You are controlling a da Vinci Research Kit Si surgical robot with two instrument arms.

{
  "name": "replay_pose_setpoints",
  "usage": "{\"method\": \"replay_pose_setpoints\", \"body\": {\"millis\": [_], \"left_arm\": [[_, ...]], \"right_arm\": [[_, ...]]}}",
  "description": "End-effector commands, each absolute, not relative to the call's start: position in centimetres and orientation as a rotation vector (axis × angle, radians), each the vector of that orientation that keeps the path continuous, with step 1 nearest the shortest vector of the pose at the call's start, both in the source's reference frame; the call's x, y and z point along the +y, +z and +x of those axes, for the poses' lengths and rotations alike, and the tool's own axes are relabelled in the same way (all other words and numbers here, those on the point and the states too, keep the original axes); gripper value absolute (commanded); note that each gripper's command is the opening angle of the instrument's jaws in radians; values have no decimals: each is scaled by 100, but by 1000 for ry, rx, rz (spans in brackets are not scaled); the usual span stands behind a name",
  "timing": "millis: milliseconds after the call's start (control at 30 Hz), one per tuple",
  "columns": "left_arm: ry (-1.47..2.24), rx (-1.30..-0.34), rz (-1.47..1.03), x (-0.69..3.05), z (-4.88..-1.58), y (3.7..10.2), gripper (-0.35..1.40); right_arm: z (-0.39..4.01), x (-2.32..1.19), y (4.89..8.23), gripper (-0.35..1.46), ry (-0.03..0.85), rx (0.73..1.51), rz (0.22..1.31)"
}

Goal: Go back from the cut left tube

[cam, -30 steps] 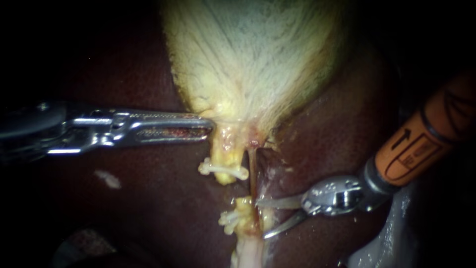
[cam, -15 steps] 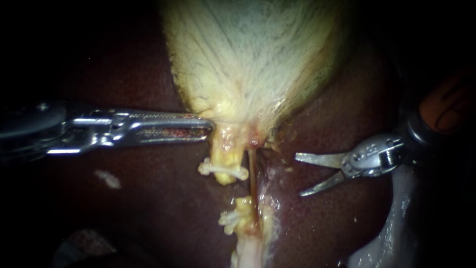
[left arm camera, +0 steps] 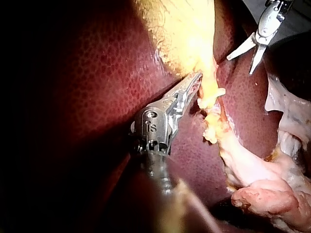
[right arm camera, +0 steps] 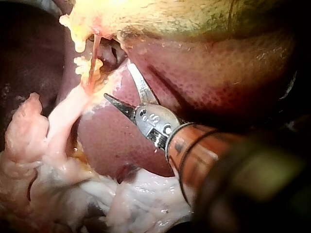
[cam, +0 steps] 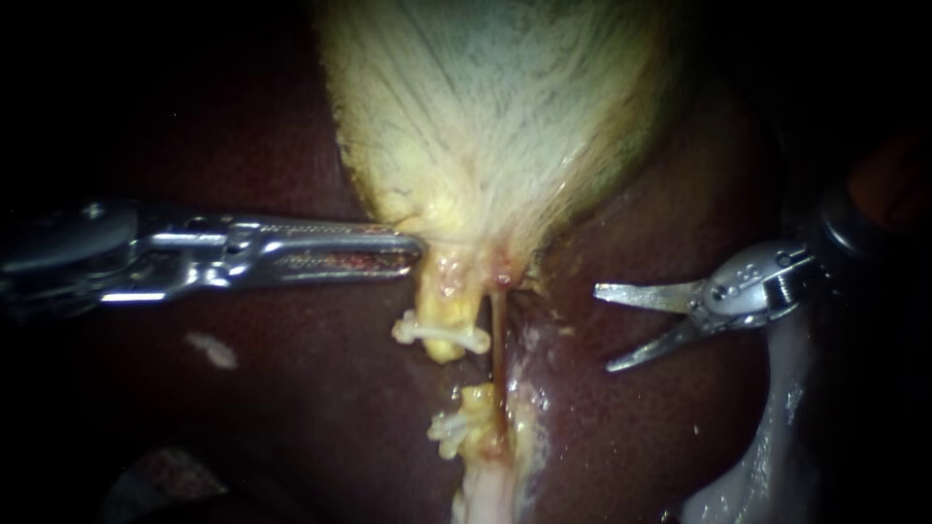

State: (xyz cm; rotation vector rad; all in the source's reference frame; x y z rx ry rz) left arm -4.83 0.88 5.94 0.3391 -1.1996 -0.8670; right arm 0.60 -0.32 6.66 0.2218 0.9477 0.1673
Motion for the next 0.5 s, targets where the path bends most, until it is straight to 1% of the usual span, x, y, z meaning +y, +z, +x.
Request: {"method": "replay_pose_setpoints", "body": {"millis": [33, 333, 500], "left_arm": [[-862, -1195, 342, 87, -486, 596, -35], [-837, -1191, 351, 74, -508, 600, -35], [-835, -1192, 352, 72, -511, 600, -35]], "right_arm": [[60, -32, 666, 143, 167, 948, 223], [62, -33, 664, 143, 154, 952, 222], [62, -33, 664, 143, 154, 952, 221]]}}
